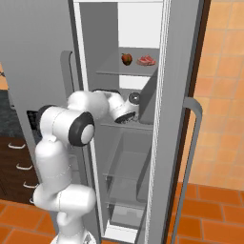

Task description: Place one bell pepper and one steak in each tupperware on the nearby counter, to pack two identical lunches.

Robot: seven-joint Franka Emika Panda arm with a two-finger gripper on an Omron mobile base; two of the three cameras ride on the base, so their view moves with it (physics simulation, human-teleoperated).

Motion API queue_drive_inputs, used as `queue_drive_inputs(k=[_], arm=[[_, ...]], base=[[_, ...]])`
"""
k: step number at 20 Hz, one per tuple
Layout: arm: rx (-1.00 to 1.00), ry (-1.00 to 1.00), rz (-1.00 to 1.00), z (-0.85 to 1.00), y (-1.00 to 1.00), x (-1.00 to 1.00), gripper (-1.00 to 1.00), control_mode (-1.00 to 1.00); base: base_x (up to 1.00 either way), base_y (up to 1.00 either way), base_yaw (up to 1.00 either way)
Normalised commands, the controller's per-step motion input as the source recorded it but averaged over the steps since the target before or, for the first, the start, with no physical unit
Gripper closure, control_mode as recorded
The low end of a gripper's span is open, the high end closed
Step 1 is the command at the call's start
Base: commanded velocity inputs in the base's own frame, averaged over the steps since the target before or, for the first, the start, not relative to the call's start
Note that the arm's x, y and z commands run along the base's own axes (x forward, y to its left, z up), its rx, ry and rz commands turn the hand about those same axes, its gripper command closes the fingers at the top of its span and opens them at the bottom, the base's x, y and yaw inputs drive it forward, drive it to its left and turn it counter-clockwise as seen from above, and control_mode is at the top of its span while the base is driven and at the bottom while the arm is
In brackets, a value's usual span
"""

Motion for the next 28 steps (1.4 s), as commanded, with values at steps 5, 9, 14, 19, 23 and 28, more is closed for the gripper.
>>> queue_drive_inputs(k=[5,9,14,19,23,28], arm=[[0.00,0.00,0.03,-0.25,0.00,0.50,-1.00,-1.00],[0.00,0.04,0.01,-0.52,0.12,0.25,1.00,-1.00],[-0.04,0.00,0.00,-0.68,0.47,-0.21,1.00,-1.00],[0.00,-0.13,0.00,0.31,0.01,-0.84,1.00,-1.00],[0.00,-0.02,0.00,0.54,-0.03,-1.00,1.00,-1.00],[-0.01,0.00,0.01,0.92,0.04,-1.00,1.00,-1.00]], base=[[0.00,0.00,0.00],[0.00,0.00,0.00],[0.00,0.00,0.00],[0.00,0.00,0.00],[0.00,0.00,0.00],[0.00,0.00,0.00]])
